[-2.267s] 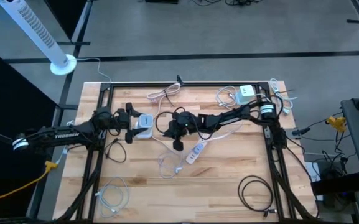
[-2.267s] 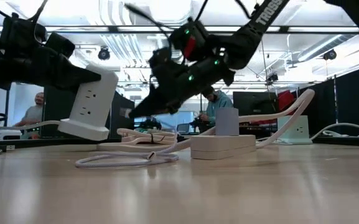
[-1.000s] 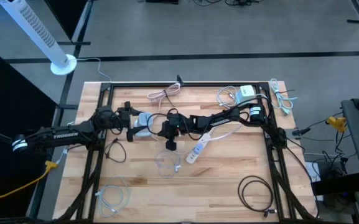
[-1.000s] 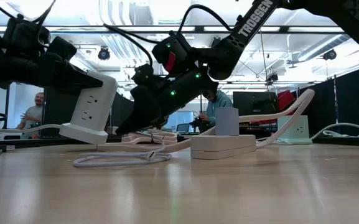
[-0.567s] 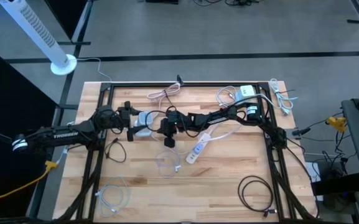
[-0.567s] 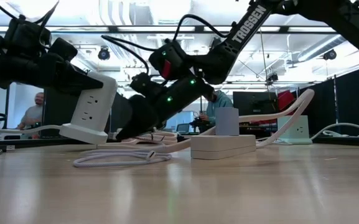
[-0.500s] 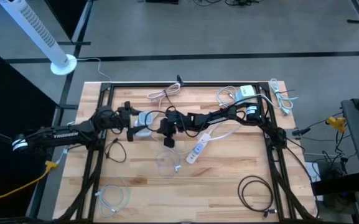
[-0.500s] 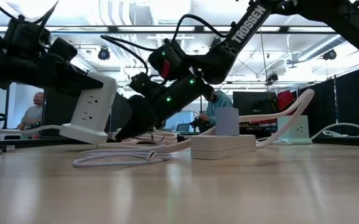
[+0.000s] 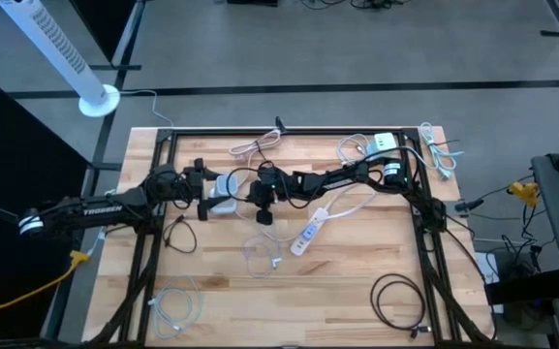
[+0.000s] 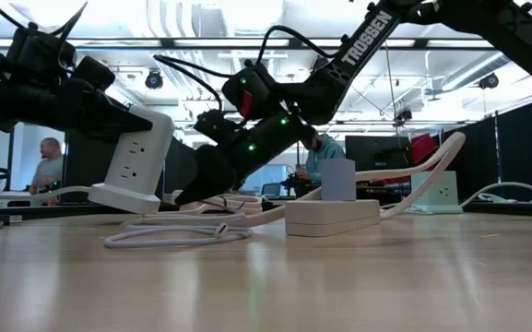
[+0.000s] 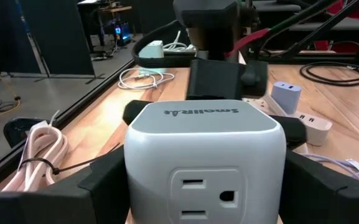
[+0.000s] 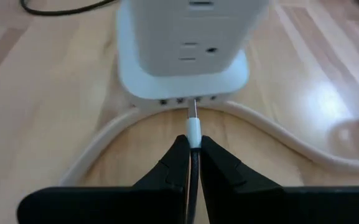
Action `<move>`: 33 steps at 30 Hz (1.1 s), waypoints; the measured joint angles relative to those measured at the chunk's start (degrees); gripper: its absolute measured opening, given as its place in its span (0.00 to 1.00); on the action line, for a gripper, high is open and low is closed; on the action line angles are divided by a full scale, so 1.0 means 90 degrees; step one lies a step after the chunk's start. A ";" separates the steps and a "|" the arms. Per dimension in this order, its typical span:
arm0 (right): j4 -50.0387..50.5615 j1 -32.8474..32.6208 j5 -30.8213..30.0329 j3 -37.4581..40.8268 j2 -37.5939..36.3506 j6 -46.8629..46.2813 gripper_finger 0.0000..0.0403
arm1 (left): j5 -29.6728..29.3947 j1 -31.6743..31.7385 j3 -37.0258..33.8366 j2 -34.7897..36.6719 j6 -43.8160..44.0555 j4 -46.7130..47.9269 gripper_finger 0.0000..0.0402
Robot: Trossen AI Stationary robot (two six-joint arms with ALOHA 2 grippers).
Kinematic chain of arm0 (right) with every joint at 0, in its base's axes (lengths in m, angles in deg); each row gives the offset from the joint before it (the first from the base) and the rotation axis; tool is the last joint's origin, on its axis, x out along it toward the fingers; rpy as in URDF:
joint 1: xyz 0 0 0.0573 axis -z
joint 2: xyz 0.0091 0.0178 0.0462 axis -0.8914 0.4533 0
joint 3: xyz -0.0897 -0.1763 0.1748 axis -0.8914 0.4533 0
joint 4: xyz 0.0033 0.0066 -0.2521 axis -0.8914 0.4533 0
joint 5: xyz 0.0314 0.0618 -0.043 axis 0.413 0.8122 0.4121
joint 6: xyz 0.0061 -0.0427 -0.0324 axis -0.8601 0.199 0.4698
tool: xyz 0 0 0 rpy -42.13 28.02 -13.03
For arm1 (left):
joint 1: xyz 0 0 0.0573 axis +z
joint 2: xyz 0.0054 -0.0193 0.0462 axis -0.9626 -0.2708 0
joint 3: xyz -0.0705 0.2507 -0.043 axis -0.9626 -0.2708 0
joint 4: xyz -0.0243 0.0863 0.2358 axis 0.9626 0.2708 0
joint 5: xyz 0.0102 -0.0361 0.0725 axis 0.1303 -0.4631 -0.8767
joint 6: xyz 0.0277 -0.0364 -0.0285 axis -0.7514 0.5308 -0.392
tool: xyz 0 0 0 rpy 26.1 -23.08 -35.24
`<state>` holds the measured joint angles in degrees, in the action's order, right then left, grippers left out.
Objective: Insert USB
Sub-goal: Insert the purple charger cable into the white outlet extension
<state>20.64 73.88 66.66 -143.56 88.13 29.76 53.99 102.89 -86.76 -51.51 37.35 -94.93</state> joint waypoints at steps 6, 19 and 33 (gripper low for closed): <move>-0.0484 0.0005 0.0047 -0.0024 0.0113 0.0032 0.03 | 0.0019 0.0000 0.0000 0.0000 -0.0070 -0.0003 0.74; -0.1152 -0.0019 0.0221 -0.0002 0.0591 -0.0247 0.03 | 0.0313 0.0000 0.0000 -0.0002 -0.0226 0.0010 0.74; -0.1370 -0.0078 0.0450 0.0007 0.0612 -0.0247 0.03 | 0.0406 -0.0007 0.0000 -0.0002 -0.0277 0.0077 0.74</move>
<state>8.32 73.17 70.71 -143.49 93.64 27.54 57.64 102.82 -86.76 -51.53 34.86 -94.23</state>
